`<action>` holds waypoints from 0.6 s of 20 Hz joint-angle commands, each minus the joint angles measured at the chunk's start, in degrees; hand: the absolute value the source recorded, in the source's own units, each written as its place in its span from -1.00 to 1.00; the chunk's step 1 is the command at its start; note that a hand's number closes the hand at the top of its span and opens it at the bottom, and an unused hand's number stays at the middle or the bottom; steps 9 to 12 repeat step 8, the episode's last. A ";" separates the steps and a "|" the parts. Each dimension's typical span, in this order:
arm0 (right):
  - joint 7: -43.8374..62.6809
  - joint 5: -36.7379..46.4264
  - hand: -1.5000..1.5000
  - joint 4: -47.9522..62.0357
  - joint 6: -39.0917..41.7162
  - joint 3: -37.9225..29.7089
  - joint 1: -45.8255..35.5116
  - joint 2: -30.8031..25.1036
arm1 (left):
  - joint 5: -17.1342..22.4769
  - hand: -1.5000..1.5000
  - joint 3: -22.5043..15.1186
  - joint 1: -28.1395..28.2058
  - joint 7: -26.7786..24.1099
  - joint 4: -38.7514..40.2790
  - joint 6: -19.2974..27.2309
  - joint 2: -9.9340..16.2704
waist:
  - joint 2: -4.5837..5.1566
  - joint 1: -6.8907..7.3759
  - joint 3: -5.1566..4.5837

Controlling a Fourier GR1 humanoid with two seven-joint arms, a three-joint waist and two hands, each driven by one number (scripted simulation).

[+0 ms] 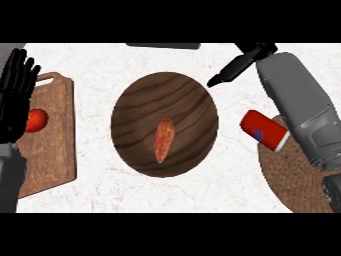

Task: Pick the sweet potato from the placemat and place it in the bowl

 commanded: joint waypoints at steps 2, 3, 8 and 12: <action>-3.43 -1.60 -1.00 3.26 4.97 -2.70 0.60 -7.18 | 0.05 0.00 -0.67 -1.72 0.67 0.02 -0.40 0.01 | 0.99 1.29 0.11; -2.66 -1.71 -1.00 3.71 5.54 -2.93 -0.65 -7.63 | -0.41 0.00 -1.32 -1.02 -0.41 0.02 -0.17 -0.90 | 1.17 1.92 0.09; -7.33 -1.37 -1.00 4.55 9.55 -2.98 2.33 -11.75 | 0.30 0.00 -0.31 -1.90 -0.64 0.50 -0.50 -0.21 | 1.92 2.81 0.19; -7.33 -1.37 -1.00 4.55 9.55 -2.98 2.33 -11.75 | 0.30 0.00 -0.31 -1.90 -0.64 0.50 -0.50 -0.21 | 1.92 2.81 0.19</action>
